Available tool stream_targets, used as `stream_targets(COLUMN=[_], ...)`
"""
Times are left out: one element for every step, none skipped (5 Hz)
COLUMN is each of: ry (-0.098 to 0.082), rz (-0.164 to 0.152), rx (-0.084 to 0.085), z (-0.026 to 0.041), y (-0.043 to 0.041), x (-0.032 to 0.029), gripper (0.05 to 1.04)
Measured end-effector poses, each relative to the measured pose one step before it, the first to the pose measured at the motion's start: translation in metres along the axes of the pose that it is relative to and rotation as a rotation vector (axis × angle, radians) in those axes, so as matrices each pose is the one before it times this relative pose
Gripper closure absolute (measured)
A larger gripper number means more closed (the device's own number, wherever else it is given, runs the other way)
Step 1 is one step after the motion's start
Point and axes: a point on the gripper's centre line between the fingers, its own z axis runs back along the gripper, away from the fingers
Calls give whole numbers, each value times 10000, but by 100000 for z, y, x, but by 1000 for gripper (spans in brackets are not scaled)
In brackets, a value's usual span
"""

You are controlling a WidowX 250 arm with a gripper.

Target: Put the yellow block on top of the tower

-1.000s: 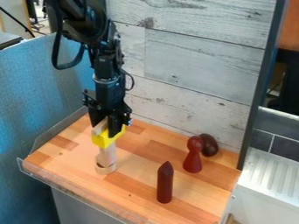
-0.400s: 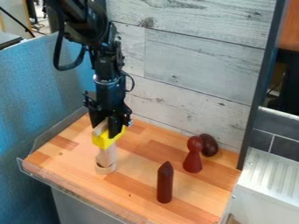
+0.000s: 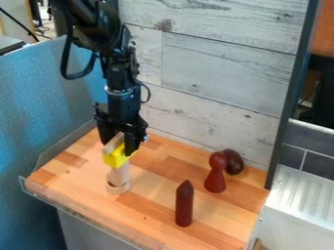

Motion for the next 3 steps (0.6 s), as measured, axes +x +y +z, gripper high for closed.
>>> stream_targets(ry=[-24,-1,-3], rz=[4,-2,-35], rx=[-16,-39,-79], z=[0,0,0], y=[-25,-62,-125], x=[38,2,4], gripper=[76,82,83])
